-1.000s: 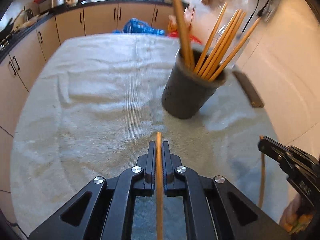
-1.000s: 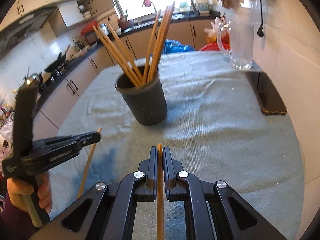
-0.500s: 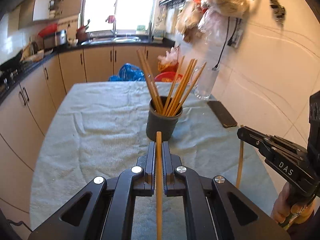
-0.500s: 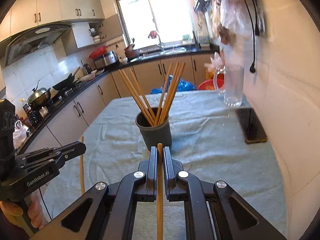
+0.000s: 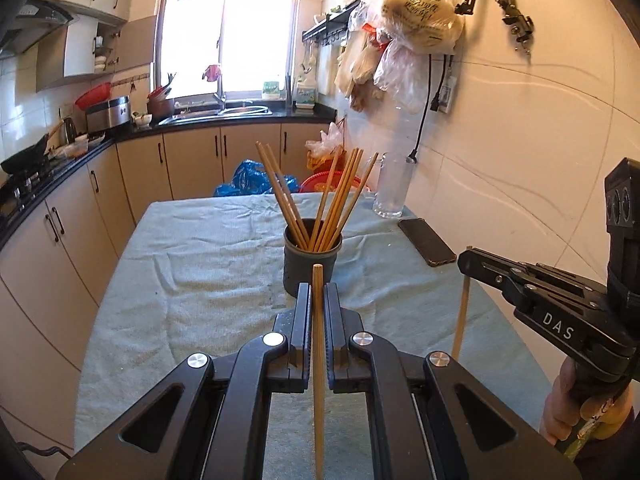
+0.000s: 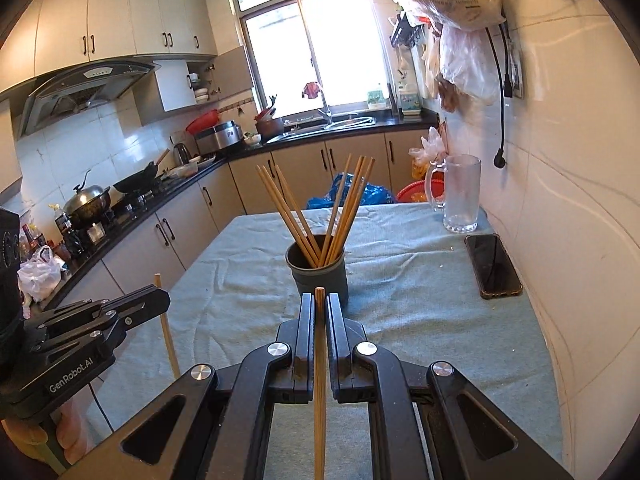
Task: Organize utensils
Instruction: 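Lift both chopsticks upright and carry them toward the grey holder cup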
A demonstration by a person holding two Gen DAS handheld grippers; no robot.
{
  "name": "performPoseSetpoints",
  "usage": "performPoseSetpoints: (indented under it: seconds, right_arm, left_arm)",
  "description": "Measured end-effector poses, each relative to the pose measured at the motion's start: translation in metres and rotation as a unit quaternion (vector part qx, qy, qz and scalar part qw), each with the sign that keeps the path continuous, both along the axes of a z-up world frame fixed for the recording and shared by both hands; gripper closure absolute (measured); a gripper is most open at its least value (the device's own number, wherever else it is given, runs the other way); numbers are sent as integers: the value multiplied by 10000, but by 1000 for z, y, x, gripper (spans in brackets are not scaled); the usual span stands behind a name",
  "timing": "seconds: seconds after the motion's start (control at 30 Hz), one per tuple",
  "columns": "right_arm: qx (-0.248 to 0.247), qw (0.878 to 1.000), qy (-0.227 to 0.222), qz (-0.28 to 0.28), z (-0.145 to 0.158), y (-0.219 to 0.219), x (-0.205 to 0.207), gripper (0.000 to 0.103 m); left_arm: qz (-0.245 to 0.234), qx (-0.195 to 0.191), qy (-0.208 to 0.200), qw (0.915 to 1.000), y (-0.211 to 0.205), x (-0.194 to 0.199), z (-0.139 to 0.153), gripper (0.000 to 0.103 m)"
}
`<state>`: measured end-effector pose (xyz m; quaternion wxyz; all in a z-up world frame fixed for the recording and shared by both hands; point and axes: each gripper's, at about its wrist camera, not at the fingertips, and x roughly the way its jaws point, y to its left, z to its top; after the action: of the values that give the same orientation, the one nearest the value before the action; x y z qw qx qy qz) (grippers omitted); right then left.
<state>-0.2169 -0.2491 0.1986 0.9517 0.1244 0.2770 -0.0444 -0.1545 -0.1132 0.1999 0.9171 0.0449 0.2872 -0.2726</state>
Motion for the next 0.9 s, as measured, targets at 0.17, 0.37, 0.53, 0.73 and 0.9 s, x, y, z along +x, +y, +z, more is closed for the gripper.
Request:
performPoseSetpoints:
  seconds: [0.17,0.37,0.53,0.73,0.9]
  right_arm:
    - [-13,10000,-96,25,7,3,-4,97]
    - [-14,9999,-163,32,11,3,-3,97]
    - [-32,9998,-203,22,14,2,0,97]
    - [-66,9997,-240,41,19,3,3,97]
    - [-131,9995,-268,64,23,3,7,97]
  left_arm:
    - [-88,33,-66,9999,-5,-7,6,98]
    - [-124,26,-41,9999,-7,-7,9,98]
    - [-147,44,-64,9999,-9,-6,12,98]
    - [-180,55,-131,9997,-11,-5,19,98]
    - [-190,84,-194,9996,-12,-2,25,98]
